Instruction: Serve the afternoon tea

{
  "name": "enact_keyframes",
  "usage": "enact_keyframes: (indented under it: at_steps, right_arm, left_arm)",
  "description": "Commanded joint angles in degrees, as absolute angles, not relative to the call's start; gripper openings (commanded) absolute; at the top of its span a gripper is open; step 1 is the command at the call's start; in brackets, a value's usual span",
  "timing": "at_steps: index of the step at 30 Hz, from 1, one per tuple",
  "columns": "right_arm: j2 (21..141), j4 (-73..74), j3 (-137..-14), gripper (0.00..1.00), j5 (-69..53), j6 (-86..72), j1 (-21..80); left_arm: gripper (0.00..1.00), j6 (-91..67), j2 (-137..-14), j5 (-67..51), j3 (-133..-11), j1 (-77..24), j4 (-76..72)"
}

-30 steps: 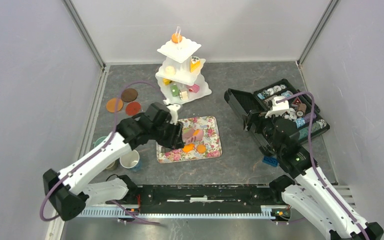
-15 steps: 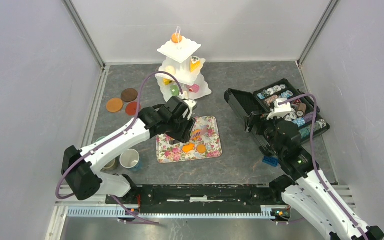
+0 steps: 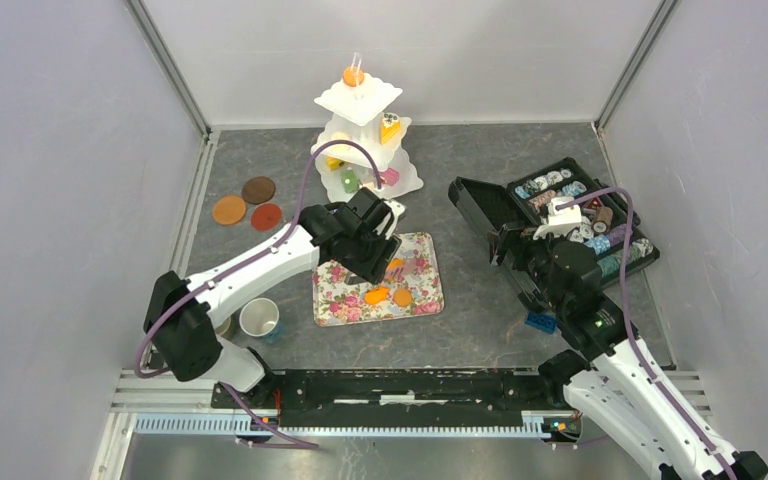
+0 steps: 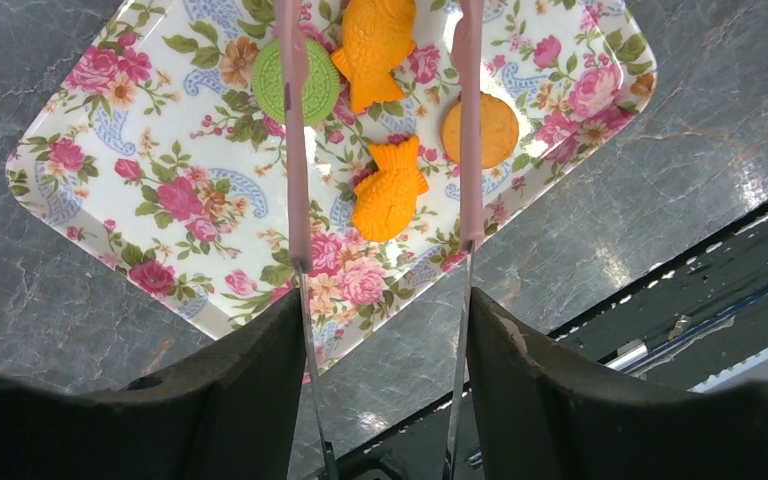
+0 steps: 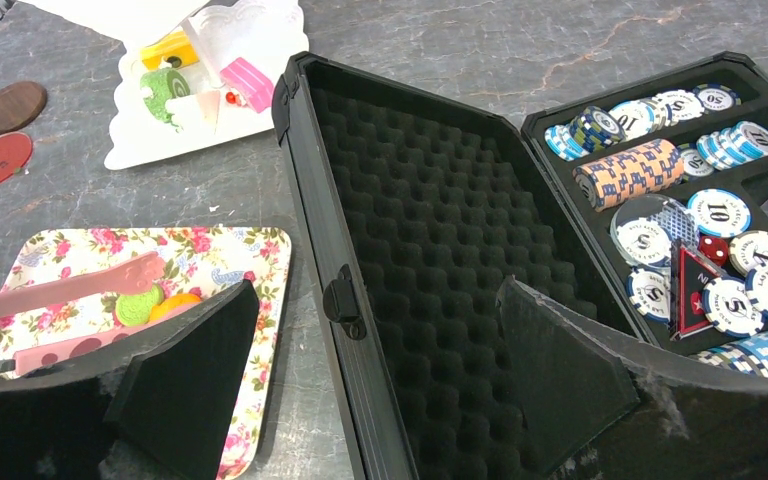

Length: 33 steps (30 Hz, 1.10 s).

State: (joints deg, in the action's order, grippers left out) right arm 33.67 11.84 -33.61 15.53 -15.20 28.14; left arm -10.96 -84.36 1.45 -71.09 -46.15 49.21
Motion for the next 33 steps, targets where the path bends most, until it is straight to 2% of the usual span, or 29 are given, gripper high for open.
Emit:
enact_keyframes:
  at_steps: [1, 10, 33]
  right_arm:
    - [32.9, 11.5, -33.7, 0.98, 16.2, -15.7, 28.4]
    - [33.3, 10.5, -32.7, 0.98, 15.2, -16.1, 28.4]
    - [31.6, 10.9, -31.7, 0.98, 15.7, -16.5, 28.4]
  left_arm:
    - [0.62, -8.0, -85.3, 1.0, -72.9, -46.4, 49.3]
    - [0.56, -7.9, -85.9, 0.7, -71.4, -46.4, 49.2]
    - [0.56, -7.8, -87.0, 1.3, -70.2, -46.8, 51.3]
